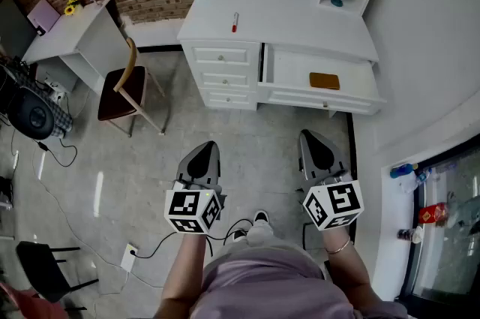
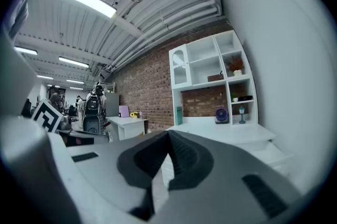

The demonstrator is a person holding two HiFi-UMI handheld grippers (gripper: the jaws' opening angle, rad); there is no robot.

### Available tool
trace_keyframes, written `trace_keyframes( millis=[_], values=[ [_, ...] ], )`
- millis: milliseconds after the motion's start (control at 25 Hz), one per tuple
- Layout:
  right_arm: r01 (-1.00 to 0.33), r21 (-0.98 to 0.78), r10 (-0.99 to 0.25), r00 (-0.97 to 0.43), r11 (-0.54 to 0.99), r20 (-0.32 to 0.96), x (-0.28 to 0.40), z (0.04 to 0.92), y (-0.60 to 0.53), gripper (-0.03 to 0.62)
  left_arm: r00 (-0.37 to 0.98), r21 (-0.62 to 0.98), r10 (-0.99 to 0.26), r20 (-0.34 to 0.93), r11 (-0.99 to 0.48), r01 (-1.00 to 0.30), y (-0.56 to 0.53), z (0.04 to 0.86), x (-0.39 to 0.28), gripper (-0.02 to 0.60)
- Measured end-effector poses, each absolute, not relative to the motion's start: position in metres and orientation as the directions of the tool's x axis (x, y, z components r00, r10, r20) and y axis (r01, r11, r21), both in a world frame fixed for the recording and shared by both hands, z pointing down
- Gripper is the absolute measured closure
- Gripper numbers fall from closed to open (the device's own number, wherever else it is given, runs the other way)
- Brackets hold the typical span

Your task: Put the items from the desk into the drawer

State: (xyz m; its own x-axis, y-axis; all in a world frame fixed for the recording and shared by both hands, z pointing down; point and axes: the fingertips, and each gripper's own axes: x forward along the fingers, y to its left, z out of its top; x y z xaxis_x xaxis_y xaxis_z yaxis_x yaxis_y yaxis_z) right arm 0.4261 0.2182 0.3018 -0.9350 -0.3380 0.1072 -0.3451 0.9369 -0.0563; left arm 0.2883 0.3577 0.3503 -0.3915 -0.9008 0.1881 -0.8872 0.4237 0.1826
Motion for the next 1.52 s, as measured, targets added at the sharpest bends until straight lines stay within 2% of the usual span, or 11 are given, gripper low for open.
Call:
trace_keyframes(
  millis=[640, 880, 1240, 1520],
  values=[
    [-0.342, -0.105, -0.332, -0.938, 0.934, 0.097, 0.452, 0.315, 0.169, 0.591, -0.421, 0.153, -0.883, 0.206, 0.454, -0.878, 0.320, 0.353, 0.312, 0.581],
    [-0.335, -0.105, -0.324, -0.939, 0.936, 0.112, 0.446, 0.317, 0.159, 0.522, -0.431, 0.147, -0.876, 0.215, 0.466, -0.873, 0.315, 0.349, 0.312, 0.581],
    [-0.303, -0.089, -0.284, -0.943, 0.949, 0.174, 0.416, 0.331, 0.148, 0.479, -0.459, 0.141, -0.862, 0.213, 0.492, -0.859, 0.309, 0.347, 0.287, 0.581],
    [-0.307, -0.079, -0.286, -0.935, 0.948, 0.209, 0.367, 0.342, 0.132, 0.445, -0.441, 0.169, -0.871, 0.215, 0.478, -0.862, 0.294, 0.361, 0.240, 0.581]
  ],
)
